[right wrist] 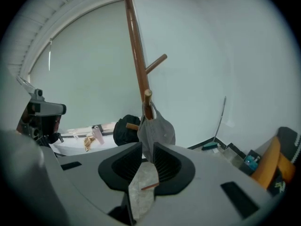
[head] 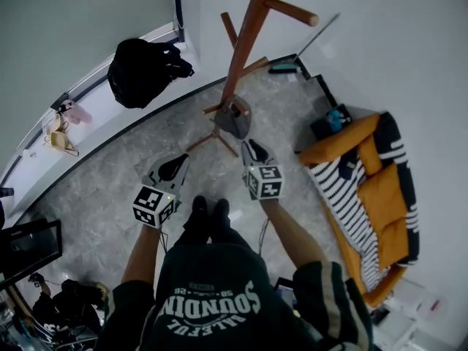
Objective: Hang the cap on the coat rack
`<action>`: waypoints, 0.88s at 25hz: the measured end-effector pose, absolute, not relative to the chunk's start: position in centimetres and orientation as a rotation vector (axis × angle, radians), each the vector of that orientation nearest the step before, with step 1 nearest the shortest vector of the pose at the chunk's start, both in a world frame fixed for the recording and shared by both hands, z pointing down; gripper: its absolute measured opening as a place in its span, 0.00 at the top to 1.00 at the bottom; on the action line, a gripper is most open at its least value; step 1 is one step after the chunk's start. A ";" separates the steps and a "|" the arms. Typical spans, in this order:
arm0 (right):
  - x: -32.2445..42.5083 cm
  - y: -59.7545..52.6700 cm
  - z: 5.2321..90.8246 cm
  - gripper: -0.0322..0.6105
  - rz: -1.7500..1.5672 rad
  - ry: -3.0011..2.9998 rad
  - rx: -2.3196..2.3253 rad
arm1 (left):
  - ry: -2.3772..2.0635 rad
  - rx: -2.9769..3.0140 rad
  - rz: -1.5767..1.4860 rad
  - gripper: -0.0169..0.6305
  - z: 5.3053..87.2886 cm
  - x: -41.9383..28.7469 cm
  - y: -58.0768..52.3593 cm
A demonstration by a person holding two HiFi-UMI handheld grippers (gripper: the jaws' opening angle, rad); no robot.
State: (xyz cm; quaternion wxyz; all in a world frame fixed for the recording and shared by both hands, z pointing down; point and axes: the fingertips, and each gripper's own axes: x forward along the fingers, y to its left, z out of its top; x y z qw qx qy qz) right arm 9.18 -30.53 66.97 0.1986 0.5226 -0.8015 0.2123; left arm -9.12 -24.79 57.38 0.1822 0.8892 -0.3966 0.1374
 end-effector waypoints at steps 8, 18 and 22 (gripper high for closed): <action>9.2 -29.5 60.6 0.92 0.488 -2.366 1.508 | -1.078 2.575 0.385 0.97 56.2 -7.1 -26.1; 10.4 -28.2 53.5 0.95 0.359 -2.472 1.564 | -1.054 2.660 0.356 0.97 53.5 -4.5 -27.3; 10.6 -27.4 51.0 0.95 0.299 -2.503 1.572 | -1.043 2.689 0.349 0.97 52.5 -3.5 -27.2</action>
